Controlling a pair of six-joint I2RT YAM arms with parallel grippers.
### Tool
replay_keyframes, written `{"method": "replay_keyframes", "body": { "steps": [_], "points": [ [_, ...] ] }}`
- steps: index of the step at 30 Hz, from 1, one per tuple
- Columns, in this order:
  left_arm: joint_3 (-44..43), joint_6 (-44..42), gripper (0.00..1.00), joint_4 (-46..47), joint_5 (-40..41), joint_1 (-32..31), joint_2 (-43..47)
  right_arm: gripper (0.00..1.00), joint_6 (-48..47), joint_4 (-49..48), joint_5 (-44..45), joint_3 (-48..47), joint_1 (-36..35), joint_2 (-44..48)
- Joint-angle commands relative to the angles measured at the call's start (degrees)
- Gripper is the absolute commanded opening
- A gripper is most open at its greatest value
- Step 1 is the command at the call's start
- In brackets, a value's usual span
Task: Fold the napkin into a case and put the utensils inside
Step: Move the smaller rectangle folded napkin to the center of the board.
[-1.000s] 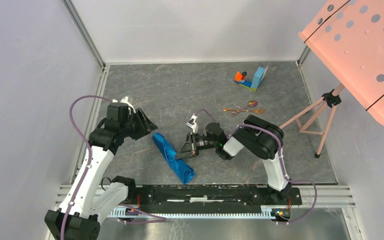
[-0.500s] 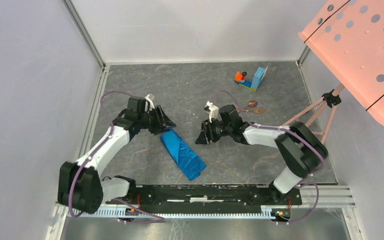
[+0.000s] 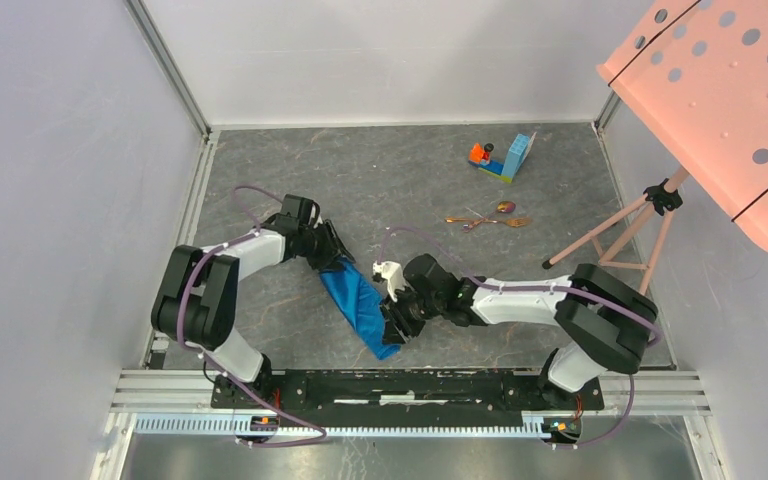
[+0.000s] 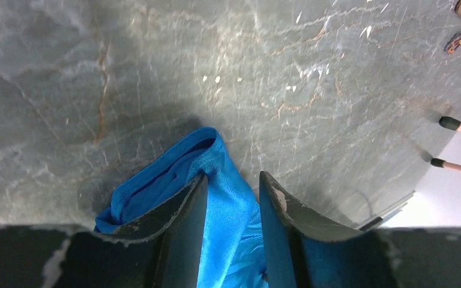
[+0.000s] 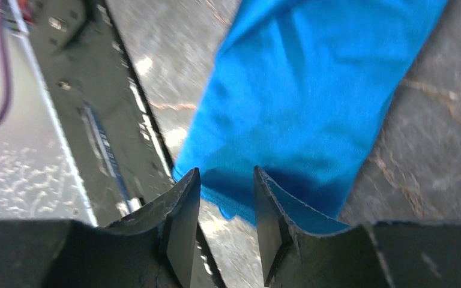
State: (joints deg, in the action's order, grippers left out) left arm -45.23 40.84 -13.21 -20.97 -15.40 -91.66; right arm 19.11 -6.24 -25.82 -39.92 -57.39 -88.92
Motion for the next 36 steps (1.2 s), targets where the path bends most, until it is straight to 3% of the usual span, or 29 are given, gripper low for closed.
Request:
{"method": "replay_keyframes", "body": {
  "steps": [1,6,12,17,22,25,28,32,36],
  "points": [
    [-2.23,-5.38,0.45,0.15,7.54,-0.22,-3.25,0.44,-4.21,3.18,4.82,0.2,-0.07,-0.17],
    [-1.64,-6.12,0.53,-2.59,9.09,-2.59,5.71,0.59,-6.09,8.87,6.69,-3.53,0.17,4.49],
    [-0.81,-5.26,0.59,-10.47,12.62,-3.5,19.81,0.61,-5.33,9.76,3.71,-7.86,-3.24,2.27],
    [-1.26,-4.14,0.65,-15.32,16.16,-2.97,27.85,0.49,0.65,6.66,3.17,-12.23,-8.72,-4.94],
    [-2.79,-4.74,0.69,-17.04,16.02,-2.55,28.71,0.43,2.37,6.6,7.36,-11.62,-10.92,-9.11],
    [-3.46,-4.86,0.7,-16.49,14.76,-2.5,27.78,0.44,1.34,9.3,15.17,-8.07,-10.39,-6.78],
    [-3.46,-4.78,0.7,-14.12,10.37,-2.46,25.86,0.45,0.9,8.78,18.6,-2.12,-4.93,-2.82],
    [-3.73,-4.13,0.71,-10.34,3.34,-3.15,21.26,0.48,-2.79,6.63,23.36,1.52,9.05,-1.01],
    [-5.02,-3.19,0.71,-9.26,4.03,-5.85,18.52,0.55,-6.2,4.14,13.78,-5.85,17.86,-3.89]
  ]
}}
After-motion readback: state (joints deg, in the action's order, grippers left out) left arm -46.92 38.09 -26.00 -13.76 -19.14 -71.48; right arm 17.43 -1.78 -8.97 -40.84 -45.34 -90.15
